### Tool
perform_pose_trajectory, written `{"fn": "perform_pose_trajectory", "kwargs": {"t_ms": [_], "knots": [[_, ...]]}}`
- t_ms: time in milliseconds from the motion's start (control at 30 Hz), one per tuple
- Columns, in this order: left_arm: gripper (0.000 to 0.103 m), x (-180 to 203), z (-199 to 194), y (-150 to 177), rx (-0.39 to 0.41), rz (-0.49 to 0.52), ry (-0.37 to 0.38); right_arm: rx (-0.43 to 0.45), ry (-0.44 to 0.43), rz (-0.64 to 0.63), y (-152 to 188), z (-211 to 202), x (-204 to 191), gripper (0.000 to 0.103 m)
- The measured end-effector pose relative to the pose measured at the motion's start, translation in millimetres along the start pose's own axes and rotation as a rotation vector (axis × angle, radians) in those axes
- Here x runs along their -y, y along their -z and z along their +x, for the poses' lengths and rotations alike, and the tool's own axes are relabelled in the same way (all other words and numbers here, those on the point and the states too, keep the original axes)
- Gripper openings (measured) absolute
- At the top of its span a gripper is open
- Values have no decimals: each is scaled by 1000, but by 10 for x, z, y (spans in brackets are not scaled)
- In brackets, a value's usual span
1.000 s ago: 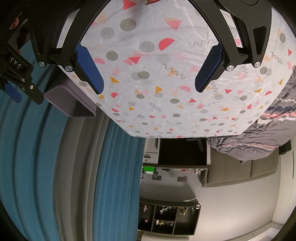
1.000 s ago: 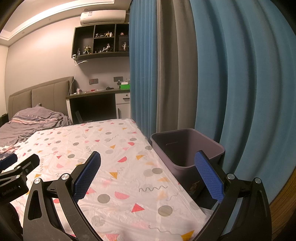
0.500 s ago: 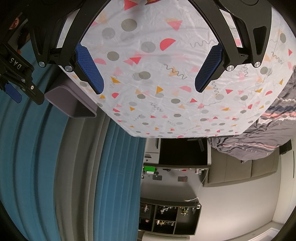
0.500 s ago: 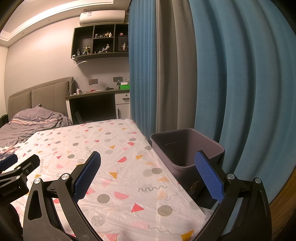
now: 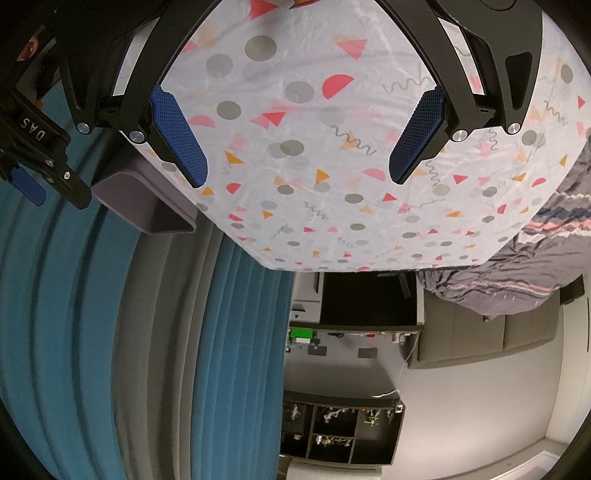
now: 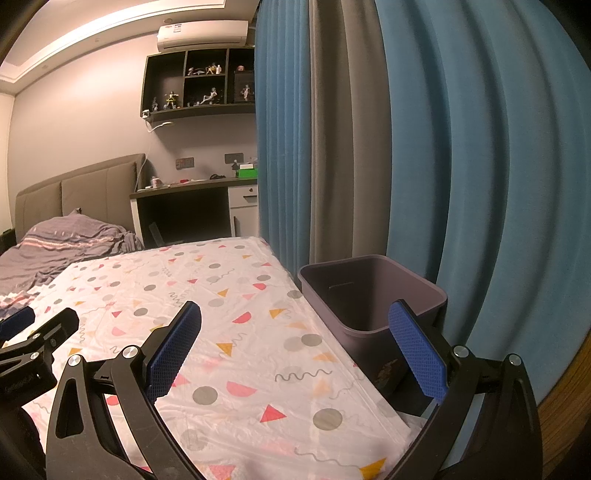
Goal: Collect trash
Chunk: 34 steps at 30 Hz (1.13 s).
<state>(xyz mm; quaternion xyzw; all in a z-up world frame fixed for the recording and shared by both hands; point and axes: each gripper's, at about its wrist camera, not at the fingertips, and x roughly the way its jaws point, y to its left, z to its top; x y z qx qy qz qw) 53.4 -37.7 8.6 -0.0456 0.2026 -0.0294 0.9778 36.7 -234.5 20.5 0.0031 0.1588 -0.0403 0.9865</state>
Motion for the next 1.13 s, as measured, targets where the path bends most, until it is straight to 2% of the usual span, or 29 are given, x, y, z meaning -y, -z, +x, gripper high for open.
{"fn": "perform_pose_trajectory", "kwargs": {"t_ms": [167, 400, 500, 700, 933, 1133], "knots": [[95, 23, -42, 4, 22, 1, 8, -1, -1, 0, 0, 1, 2, 97], [70, 56, -34, 12, 5, 30, 14, 0, -1, 0, 0, 2, 2, 97], [67, 70, -43, 18, 1, 33, 22, 0, 0, 0, 0, -1, -3, 97], [68, 62, -52, 6, 1, 34, 16, 0, -1, 2, -1, 1, 5, 97], [87, 40, -68, -28, 8, 34, -9, 2, 0, 2, 3, -1, 9, 97], [97, 32, -74, -52, 4, 37, -34, 9, 7, 13, -10, -27, 8, 97]]}}
